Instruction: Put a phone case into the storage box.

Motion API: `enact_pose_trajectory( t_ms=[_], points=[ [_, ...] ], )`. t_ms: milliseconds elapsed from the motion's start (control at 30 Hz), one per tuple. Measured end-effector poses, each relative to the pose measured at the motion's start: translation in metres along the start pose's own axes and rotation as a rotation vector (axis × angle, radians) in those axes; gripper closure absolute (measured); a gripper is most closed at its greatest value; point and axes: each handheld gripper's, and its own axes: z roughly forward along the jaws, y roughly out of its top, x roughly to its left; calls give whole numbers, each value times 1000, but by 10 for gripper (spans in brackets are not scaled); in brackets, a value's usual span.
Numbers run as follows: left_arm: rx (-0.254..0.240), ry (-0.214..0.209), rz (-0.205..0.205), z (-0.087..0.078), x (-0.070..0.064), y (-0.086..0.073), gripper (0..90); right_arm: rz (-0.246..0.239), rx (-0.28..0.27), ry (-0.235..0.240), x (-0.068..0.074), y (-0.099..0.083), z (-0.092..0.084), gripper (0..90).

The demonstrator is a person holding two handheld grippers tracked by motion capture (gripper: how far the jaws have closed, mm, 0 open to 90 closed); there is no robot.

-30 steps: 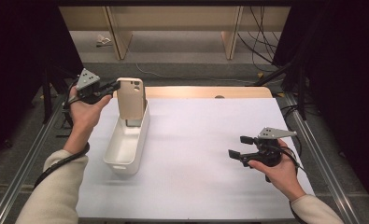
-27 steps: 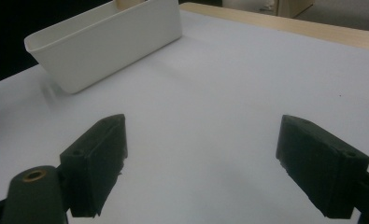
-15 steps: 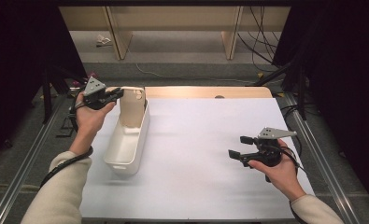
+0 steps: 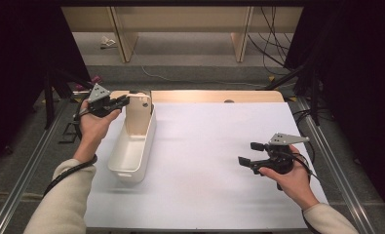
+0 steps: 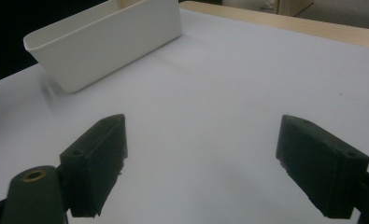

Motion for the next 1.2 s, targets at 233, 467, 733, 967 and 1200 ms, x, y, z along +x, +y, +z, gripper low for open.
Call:
enact_pose_trajectory(
  t_ms=[233, 467, 733, 967, 1200],
  points=[
    [15, -2, -12, 5, 2, -7, 826, 0, -1, -1, 0, 0, 0, 174],
    [34, 2, -11, 10, 5, -12, 821, -1, -1, -2, -1, 0, 0, 174],
    [75, 35, 18, 16, 9, -10, 799, -1, -4, -1, 0, 0, 0, 174],
    [108, 66, 51, 21, 10, -8, 782, -3, -3, 2, 0, 0, 0, 174],
    [163, 112, 104, 27, 7, -6, 743, -3, -3, 3, 0, 0, 0, 174]
  ],
)
